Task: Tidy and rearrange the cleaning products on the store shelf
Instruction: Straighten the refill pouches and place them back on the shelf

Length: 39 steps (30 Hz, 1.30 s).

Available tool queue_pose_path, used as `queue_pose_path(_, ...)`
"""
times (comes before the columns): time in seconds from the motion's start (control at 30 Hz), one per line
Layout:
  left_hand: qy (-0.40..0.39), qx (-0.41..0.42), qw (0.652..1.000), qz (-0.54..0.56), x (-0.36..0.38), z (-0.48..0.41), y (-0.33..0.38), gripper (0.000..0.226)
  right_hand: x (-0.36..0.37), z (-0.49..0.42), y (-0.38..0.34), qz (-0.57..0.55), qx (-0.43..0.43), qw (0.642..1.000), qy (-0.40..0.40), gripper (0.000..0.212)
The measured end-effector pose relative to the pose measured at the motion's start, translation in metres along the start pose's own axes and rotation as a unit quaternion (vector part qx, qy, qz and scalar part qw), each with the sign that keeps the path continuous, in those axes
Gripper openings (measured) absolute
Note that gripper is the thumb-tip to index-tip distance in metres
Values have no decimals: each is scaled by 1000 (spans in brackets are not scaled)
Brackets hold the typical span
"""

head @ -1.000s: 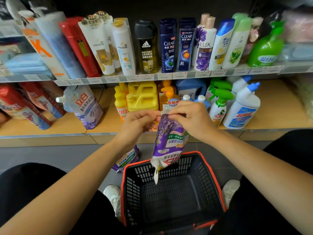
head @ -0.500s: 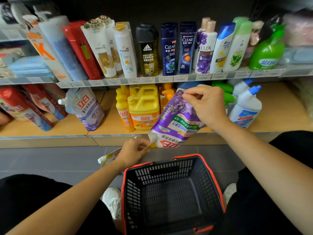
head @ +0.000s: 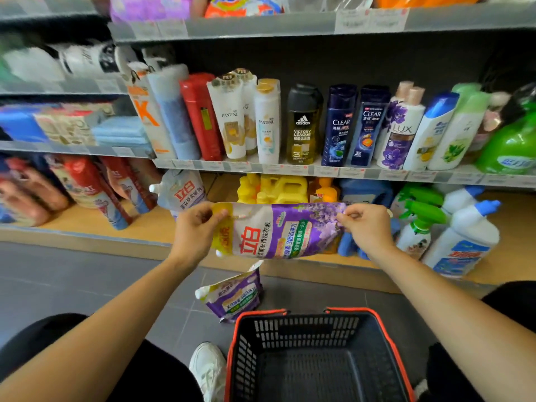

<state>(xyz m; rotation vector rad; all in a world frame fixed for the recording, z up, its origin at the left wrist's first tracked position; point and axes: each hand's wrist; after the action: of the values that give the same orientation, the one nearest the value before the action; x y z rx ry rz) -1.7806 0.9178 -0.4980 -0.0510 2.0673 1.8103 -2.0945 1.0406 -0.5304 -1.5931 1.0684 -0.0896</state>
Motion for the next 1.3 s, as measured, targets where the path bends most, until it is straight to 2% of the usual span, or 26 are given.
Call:
queue_pose_path(0.1,36,16,999,-15,-16,-19,13,16,30,4,1,33,17,996,-75,40)
queue_pose_path(0.13,46,22,998,-25,-23,-26,15,17,43,6,-2,44,14,993,-108,44)
queue_pose_path(0.17,49,24,998,-31,-30,-32,16,17,56,7,-5,56,3,989,-136,39)
queue_pose_path(0.27,26,24,999,-32,-45,-45,16,14,89,5,-24,61,-16,983,-172,5)
queue_pose_path(0.3,14,31,999,-41,-48,-48,15,13,101,2,-34,53,-24,983,-177,5)
queue_pose_path(0.37,-3,53,995,-88,-54,-52,13,10,129,-7,-58,28,-45,978,-203,19)
queue_pose_path(0.47,-24,66,989,-132,-66,-62,5,10,173,-18,-99,-55,-83,951,-294,36)
queue_pose_path(0.57,-15,58,988,-145,-82,-77,-5,16,212,-33,-126,-55,-158,925,-341,19)
queue_pose_path(0.63,7,45,987,-152,-91,-90,-13,17,232,-47,-136,-15,-187,919,-347,12)
queue_pose_path(0.8,46,15,986,-161,-104,-121,-30,10,267,-86,-147,48,-214,905,-365,19)
queue_pose_path(1.0,1,20,984,-179,-100,-145,-51,5,293,-113,-135,116,-212,907,-346,13)
queue_pose_path(1.07,-30,5,977,-211,-107,-149,-64,16,299,-114,-131,144,-215,903,-342,17)
queue_pose_path(1.13,-73,-33,957,-280,-122,-148,-83,37,304,-110,-129,163,-226,896,-346,26)
queue_pose_path(1.2,-130,-73,920,-361,-138,-143,-104,52,308,-106,-127,186,-232,892,-340,27)
queue_pose_path(1.3,-173,-139,894,-390,-158,-137,-128,50,307,-105,-127,198,-225,901,-313,25)
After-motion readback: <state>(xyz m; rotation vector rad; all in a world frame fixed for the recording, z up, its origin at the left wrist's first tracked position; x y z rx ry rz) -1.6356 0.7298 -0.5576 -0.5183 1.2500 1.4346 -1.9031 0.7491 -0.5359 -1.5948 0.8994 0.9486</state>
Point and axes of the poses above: each hand's wrist, its own z-axis away from the middle knuckle, its own x-axis out of the palm, y = z × x, and after that the axes turned 7 degrees about -x, right-handed
